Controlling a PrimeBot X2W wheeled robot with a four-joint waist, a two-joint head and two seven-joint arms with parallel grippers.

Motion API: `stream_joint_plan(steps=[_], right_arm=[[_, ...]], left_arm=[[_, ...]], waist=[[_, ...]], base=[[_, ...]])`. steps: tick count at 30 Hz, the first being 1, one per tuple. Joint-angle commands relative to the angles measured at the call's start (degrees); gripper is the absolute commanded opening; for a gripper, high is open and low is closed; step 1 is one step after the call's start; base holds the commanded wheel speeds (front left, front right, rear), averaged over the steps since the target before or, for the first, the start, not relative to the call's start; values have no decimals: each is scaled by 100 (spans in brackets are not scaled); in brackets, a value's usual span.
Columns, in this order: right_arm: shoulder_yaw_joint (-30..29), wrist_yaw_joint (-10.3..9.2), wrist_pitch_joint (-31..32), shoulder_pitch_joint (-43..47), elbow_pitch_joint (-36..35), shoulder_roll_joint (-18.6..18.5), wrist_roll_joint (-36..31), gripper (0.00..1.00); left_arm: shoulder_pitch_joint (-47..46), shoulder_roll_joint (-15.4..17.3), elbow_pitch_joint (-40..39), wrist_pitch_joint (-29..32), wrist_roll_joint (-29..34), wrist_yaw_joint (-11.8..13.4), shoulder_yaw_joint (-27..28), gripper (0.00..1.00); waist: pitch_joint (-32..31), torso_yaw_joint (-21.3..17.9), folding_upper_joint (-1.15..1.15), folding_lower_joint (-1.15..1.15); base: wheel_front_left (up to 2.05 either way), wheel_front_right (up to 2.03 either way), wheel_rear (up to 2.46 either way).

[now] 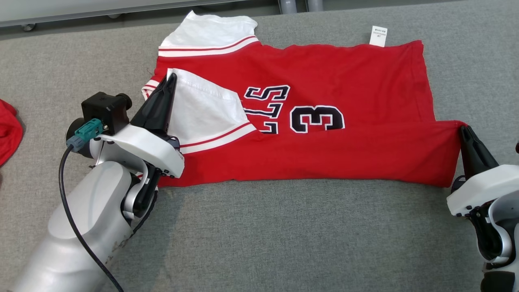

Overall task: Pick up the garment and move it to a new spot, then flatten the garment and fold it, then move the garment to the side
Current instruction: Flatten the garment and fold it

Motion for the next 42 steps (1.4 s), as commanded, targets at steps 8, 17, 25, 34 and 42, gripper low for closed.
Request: stream_joint_plan(steps=[8,17,25,34,42], right_arm=[[-171,2,79,-312,509,66,-265,0],[-217,1,137,-459,1069,202,-454,100],[-495,1,566,-97,942,230,-343,100],[-649,1,987,441,275,235,-170,100],[-531,1,1034,566,150,237,-62,100]], left_arm=[[-442,-211,373,-116,83,-226,11,0],[-864,-419,1347,-120,318,-462,-197,100],[-330,-225,1624,-149,235,-175,79,100],[733,187,1021,924,-118,43,-49,100],[1284,367,414,1872,-374,581,-134,100]], waist=[[47,72,0,0],[-135,-40,0,0],[-522,-6,0,0],[-783,-33,0,0],[-793,-119,0,0]], base=[[0,0,0],[0,0,0],[0,0,0],[0,0,0],[0,0,0]])
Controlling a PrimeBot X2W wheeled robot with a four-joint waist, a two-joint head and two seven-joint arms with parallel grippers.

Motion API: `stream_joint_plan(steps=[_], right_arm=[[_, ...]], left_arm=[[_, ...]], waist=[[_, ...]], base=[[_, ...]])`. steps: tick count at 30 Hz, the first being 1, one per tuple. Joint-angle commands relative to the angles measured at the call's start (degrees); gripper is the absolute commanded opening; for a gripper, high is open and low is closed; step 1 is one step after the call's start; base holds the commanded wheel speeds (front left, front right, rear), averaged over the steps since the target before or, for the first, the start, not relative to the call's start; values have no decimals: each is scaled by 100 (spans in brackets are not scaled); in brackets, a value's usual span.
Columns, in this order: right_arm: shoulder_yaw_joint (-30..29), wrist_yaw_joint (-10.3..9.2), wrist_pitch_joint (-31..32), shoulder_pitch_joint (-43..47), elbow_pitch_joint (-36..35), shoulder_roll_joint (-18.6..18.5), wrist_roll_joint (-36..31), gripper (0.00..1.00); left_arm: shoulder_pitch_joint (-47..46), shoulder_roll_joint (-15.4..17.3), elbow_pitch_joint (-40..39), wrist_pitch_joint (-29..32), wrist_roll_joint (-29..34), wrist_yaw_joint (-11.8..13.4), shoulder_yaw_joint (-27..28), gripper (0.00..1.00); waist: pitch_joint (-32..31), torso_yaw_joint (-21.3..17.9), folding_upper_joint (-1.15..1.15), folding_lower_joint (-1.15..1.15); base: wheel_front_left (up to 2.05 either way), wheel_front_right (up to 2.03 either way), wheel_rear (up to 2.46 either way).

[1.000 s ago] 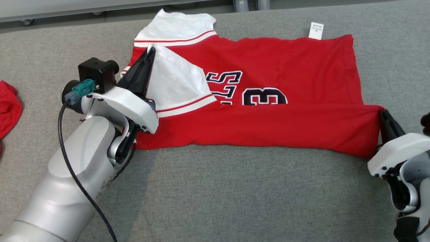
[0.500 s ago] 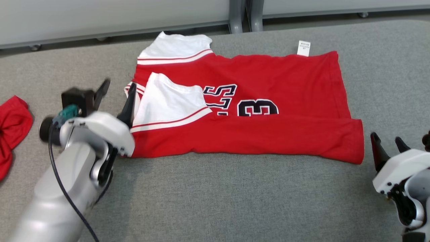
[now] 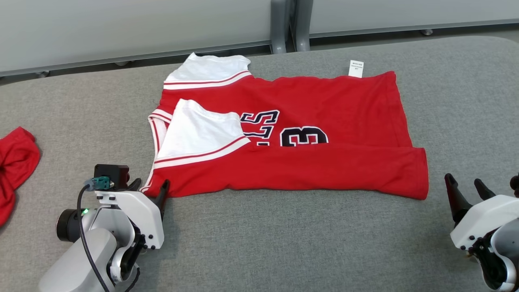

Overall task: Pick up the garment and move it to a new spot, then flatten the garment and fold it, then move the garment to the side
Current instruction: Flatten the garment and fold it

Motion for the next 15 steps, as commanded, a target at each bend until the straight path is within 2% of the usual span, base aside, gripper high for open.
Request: stream_joint_plan(steps=[1,6,7,8,15], right_arm=[[25,1,-14,-37,-8,-25,42,100],[219,1,-108,-118,65,-25,81,100],[242,1,-96,-129,104,-25,62,100],[261,1,-76,-151,146,-26,57,100],[439,1,79,-310,498,-23,104,100]], left_arm=[[15,46,-65,29,4,79,-1,100],[89,85,-94,341,-57,288,-36,100],[111,76,-80,396,-86,329,-24,79],[121,78,-85,416,-74,349,-25,0],[435,134,-219,290,-100,438,-27,0]], waist=[[13,-28,0,0],[14,-138,0,0],[5,-155,0,0],[-7,-173,0,0],[-62,-267,0,0]], base=[[0,0,0],[0,0,0],[0,0,0],[0,0,0],[0,0,0]])
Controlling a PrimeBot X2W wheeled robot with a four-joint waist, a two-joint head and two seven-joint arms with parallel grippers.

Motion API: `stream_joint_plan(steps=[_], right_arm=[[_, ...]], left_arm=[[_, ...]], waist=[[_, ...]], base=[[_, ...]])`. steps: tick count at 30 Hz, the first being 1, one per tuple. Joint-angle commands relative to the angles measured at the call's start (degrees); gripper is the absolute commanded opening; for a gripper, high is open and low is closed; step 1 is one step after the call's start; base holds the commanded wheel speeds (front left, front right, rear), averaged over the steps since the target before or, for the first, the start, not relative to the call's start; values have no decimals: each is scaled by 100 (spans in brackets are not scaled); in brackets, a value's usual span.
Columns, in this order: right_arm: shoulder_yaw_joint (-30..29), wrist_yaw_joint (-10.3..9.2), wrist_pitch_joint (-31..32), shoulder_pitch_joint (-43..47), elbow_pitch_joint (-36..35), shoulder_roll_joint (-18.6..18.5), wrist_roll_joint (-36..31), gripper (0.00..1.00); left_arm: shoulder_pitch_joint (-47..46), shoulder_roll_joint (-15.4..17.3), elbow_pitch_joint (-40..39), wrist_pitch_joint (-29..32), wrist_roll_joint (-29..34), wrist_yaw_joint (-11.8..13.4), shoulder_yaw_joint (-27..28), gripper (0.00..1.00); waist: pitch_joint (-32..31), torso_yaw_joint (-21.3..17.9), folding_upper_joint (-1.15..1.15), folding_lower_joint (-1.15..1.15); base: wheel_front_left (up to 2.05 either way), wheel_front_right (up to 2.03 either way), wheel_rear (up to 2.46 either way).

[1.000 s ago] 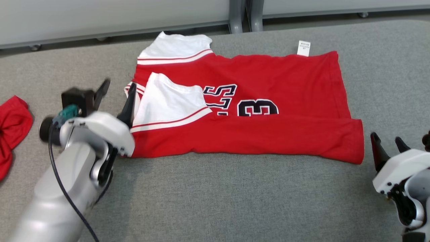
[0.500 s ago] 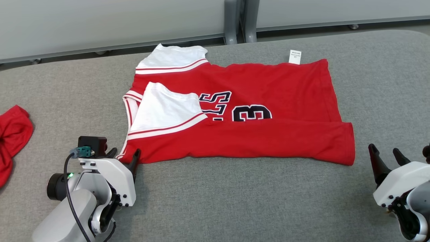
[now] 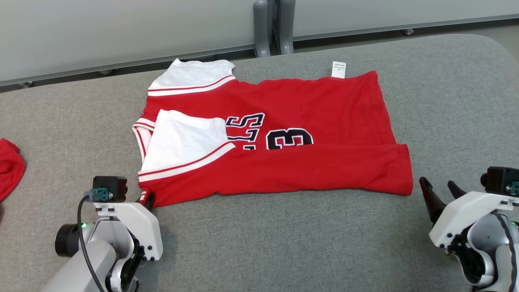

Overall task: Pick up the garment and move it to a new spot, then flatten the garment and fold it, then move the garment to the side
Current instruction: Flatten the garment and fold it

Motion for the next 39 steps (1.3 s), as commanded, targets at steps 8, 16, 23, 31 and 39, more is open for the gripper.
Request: stream_joint_plan(steps=[8,16,23,31,39], right_arm=[[293,1,371,-475,614,-35,48,100],[397,1,525,-771,1110,-28,-4,100],[823,8,664,-959,1581,24,31,25],[664,3,652,-769,1366,-23,-109,0],[64,1,929,-76,573,-36,-90,0]], left_arm=[[267,130,-162,-214,70,78,-1,0],[167,202,-253,-222,94,15,-14,0],[187,196,-286,-278,74,21,-15,0],[422,111,-384,-355,-129,-85,26,0],[1059,255,-1292,-382,-405,52,135,0]], waist=[[70,44,0,0],[161,80,0,0],[208,152,0,0],[-49,248,0,0],[-562,471,0,0]], base=[[0,0,0],[0,0,0],[0,0,0],[0,0,0],[0,0,0]])
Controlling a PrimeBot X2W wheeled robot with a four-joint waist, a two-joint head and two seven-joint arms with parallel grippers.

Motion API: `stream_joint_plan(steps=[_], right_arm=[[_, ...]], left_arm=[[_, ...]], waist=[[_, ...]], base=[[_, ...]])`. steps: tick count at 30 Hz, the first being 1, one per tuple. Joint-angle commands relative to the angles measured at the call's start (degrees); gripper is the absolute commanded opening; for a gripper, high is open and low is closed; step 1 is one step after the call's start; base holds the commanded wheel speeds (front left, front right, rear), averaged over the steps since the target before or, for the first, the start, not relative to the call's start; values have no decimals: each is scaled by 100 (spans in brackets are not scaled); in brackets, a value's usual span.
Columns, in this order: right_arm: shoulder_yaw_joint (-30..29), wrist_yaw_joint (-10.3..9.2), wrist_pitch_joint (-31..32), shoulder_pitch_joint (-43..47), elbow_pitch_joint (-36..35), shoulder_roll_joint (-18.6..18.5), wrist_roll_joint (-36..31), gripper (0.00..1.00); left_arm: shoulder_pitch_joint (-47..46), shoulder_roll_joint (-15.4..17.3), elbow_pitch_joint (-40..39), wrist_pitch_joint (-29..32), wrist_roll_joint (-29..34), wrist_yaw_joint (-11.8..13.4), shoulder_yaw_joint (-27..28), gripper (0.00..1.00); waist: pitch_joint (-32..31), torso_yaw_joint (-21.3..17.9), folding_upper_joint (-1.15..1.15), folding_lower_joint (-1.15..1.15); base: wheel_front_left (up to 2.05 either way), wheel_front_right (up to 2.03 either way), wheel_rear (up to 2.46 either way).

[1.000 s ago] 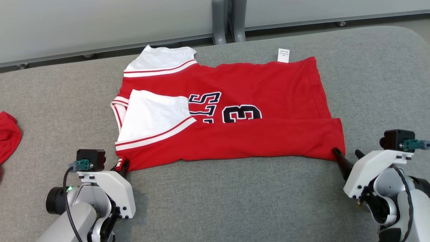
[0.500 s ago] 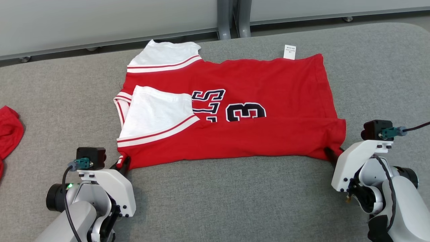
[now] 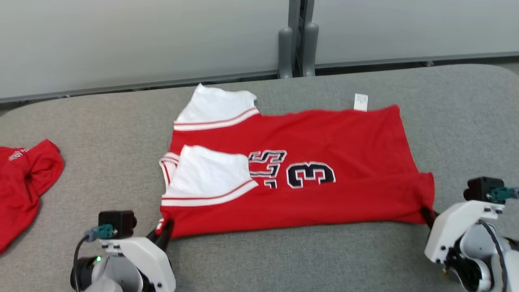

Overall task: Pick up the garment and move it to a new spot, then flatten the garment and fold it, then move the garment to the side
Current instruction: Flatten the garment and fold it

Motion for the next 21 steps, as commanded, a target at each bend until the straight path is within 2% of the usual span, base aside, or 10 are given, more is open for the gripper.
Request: stream_joint_plan(steps=[1,3,5,9,17,18,19,20,21], right_arm=[[-100,0,133,251,-240,-52,21,0],[-182,0,306,542,-555,-50,82,0],[-275,0,533,1009,-1133,-50,235,0],[-406,-1,864,1671,-1752,-51,172,0],[-432,0,1101,2428,-2259,-49,257,0],[-389,0,1039,2451,-2280,-44,255,25],[-412,0,985,2472,-2238,-52,282,100],[-414,-1,970,2504,-2157,-51,264,100],[-377,-1,983,2525,-2098,-44,214,100]], left_arm=[[218,87,-217,2,-46,113,27,0],[443,150,-508,27,-101,217,26,0],[790,306,-944,93,-93,440,-4,0],[1297,460,-1449,197,-152,747,-63,0],[1938,479,-1842,145,-356,1058,-21,0],[1998,449,-1816,162,-414,1126,16,0],[1998,473,-1802,141,-372,1139,14,20],[1994,462,-1777,116,-367,1171,23,100],[1983,463,-1732,128,-338,1194,8,100]], waist=[[-211,136,0,0],[-325,199,0,0],[-469,275,0,0],[-568,303,0,0],[-556,309,0,0],[-542,303,0,0],[-531,298,0,0],[-525,301,0,0],[-523,310,0,0]], base=[[0,0,0],[0,0,0],[0,0,0],[0,0,0],[0,0,0],[0,0,0],[0,0,0],[0,0,0],[0,0,0]])
